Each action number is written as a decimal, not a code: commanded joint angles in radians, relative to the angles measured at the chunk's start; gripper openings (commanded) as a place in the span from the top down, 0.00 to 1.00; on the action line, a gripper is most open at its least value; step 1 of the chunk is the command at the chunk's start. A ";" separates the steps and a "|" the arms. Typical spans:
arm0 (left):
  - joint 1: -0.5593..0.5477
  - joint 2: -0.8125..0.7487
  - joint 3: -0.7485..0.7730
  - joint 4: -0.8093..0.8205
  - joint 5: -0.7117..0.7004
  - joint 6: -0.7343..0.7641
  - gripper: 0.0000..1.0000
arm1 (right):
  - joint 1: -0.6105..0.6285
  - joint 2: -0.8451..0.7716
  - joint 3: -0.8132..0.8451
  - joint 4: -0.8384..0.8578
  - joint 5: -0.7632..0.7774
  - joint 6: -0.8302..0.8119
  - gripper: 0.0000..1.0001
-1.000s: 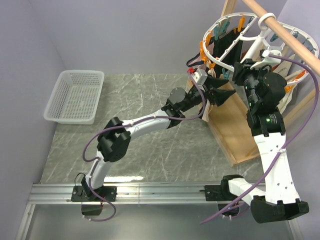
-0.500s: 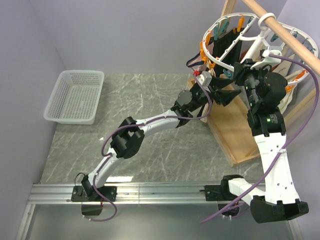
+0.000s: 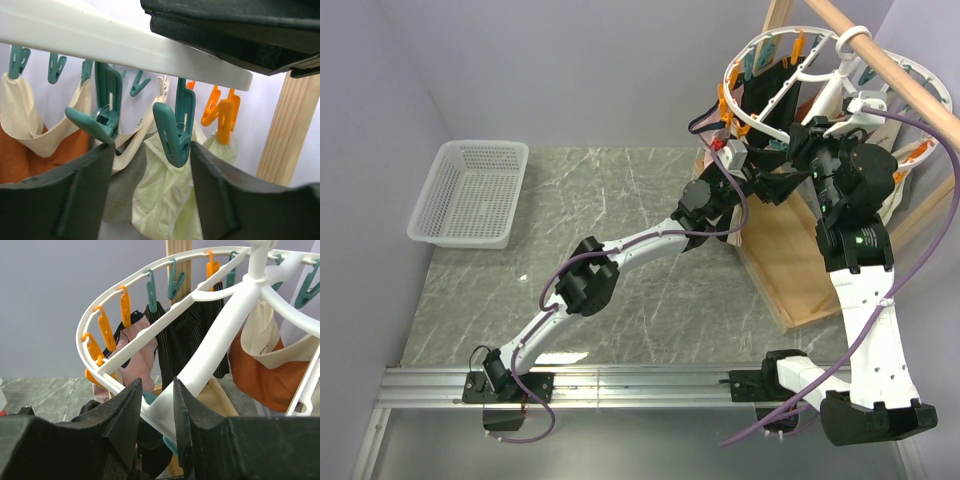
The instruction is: Clip the underwear to the hanger
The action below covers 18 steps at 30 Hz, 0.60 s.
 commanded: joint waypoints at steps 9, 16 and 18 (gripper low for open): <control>-0.012 -0.034 0.027 0.070 0.065 -0.006 0.61 | -0.011 0.006 0.058 -0.024 -0.033 0.017 0.62; -0.012 -0.068 -0.015 0.099 0.089 -0.006 0.79 | -0.011 -0.013 0.055 -0.039 -0.038 0.020 0.61; -0.012 -0.076 -0.021 0.101 0.093 -0.006 0.85 | -0.011 -0.013 0.058 -0.044 -0.043 0.022 0.61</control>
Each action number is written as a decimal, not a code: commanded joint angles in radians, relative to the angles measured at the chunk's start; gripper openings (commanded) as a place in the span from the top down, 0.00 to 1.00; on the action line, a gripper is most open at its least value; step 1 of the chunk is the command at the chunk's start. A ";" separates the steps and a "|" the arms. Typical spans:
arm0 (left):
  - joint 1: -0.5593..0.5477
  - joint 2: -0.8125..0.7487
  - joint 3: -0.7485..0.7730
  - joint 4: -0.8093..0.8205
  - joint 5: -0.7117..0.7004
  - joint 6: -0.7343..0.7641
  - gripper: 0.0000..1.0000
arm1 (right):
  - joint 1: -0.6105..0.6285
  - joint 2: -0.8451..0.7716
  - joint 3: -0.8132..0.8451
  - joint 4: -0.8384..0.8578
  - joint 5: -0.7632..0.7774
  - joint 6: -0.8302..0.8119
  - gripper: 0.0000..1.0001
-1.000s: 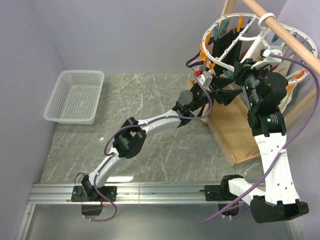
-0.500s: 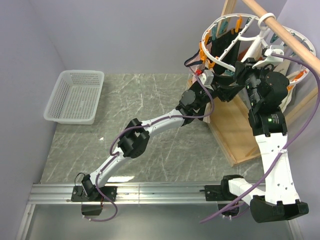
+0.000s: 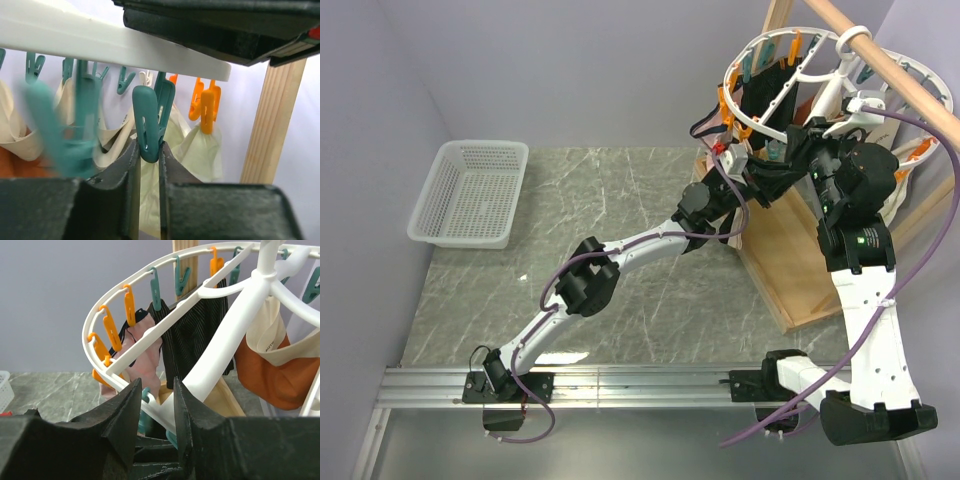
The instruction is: Clip the underwear to the hanger
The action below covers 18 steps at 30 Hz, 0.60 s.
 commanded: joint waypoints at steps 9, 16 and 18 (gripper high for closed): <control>0.000 -0.142 -0.126 0.096 0.033 0.037 1.00 | -0.009 -0.067 0.127 -0.109 -0.004 0.028 0.50; 0.011 -0.158 -0.123 0.071 0.030 0.071 1.00 | -0.009 -0.109 0.161 -0.302 0.000 0.099 0.52; 0.013 -0.162 -0.131 0.073 0.032 0.079 1.00 | -0.007 -0.116 0.145 -0.341 0.007 0.123 0.53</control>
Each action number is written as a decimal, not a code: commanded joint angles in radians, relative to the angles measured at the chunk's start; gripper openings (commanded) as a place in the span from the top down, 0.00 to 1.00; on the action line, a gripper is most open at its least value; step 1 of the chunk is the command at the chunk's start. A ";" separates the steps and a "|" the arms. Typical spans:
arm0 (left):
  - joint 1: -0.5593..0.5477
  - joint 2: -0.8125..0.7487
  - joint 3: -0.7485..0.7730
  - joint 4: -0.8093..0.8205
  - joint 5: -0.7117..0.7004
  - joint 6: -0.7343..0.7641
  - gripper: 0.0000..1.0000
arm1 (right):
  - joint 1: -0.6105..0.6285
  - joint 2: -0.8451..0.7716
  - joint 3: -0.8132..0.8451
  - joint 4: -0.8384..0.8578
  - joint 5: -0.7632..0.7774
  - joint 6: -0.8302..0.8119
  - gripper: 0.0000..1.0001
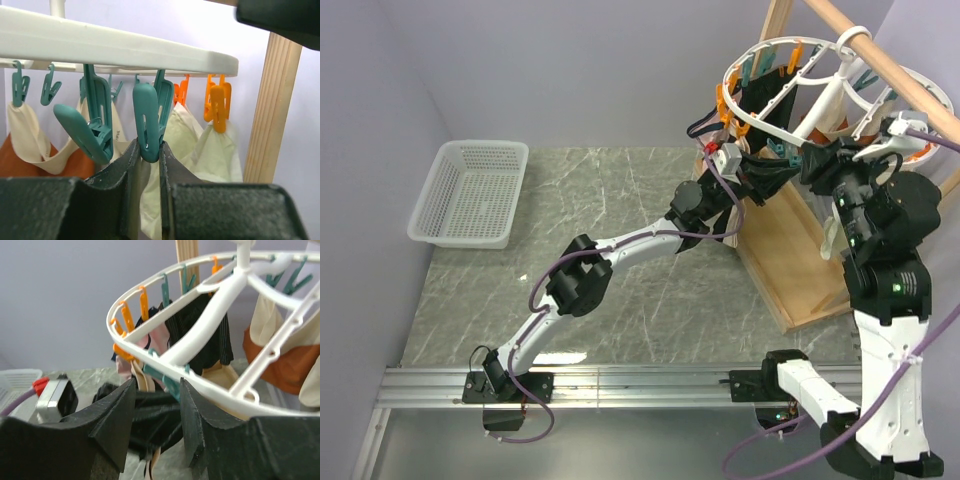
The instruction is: Clip the underwear to the hanger
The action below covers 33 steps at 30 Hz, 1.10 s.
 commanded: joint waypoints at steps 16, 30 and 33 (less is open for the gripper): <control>0.008 -0.111 -0.059 0.029 0.046 0.074 1.00 | 0.023 -0.078 -0.241 0.136 0.069 0.088 0.47; -0.001 -0.120 -0.074 0.024 0.040 0.105 1.00 | 0.114 -0.047 -0.257 0.254 0.215 0.060 0.46; -0.004 -0.123 -0.085 0.020 0.030 0.117 1.00 | 0.126 -0.033 -0.247 0.245 0.239 0.063 0.45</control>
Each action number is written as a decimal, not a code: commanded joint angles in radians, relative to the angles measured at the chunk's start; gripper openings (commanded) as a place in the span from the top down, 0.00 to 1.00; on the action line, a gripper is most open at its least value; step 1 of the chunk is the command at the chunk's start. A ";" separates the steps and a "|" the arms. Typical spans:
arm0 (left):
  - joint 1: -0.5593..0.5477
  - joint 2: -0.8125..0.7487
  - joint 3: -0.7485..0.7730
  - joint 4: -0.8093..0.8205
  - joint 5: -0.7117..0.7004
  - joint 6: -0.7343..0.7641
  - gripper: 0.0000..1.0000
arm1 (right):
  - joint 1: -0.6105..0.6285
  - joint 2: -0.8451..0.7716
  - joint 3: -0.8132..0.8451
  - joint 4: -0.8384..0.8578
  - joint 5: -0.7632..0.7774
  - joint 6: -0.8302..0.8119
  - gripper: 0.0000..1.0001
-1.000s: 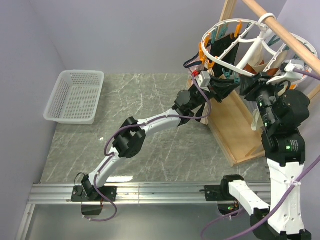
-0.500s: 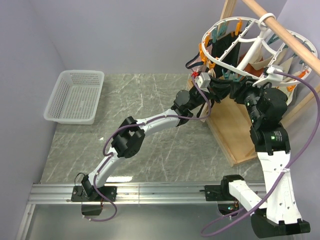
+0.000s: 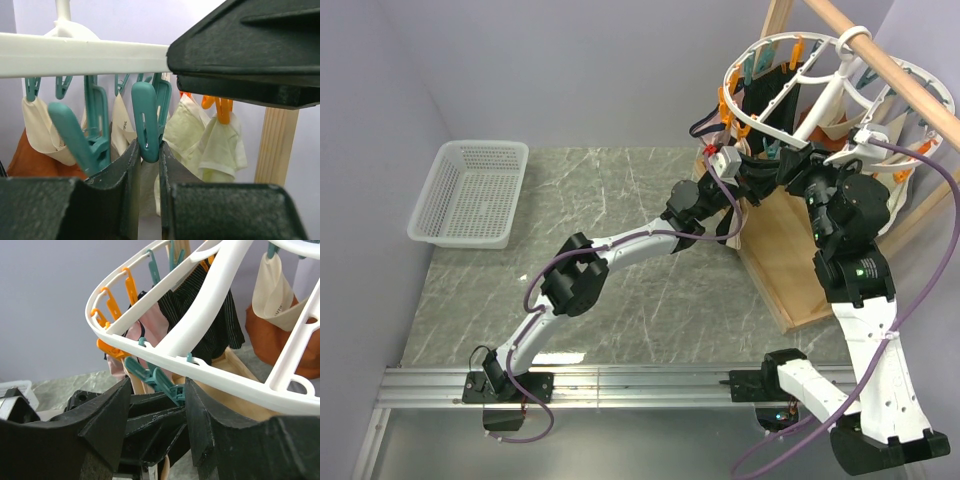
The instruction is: Clip the underwear to the hanger
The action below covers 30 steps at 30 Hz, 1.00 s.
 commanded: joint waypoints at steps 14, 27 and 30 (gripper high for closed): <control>-0.011 -0.089 -0.023 0.031 0.008 0.035 1.00 | 0.085 0.007 0.020 -0.017 0.194 -0.030 0.45; -0.013 -0.087 -0.023 0.034 0.023 0.034 1.00 | 0.094 -0.015 -0.024 0.028 0.196 -0.025 0.38; -0.014 -0.090 -0.029 0.035 0.025 0.037 1.00 | 0.095 0.010 -0.018 0.047 0.205 -0.025 0.38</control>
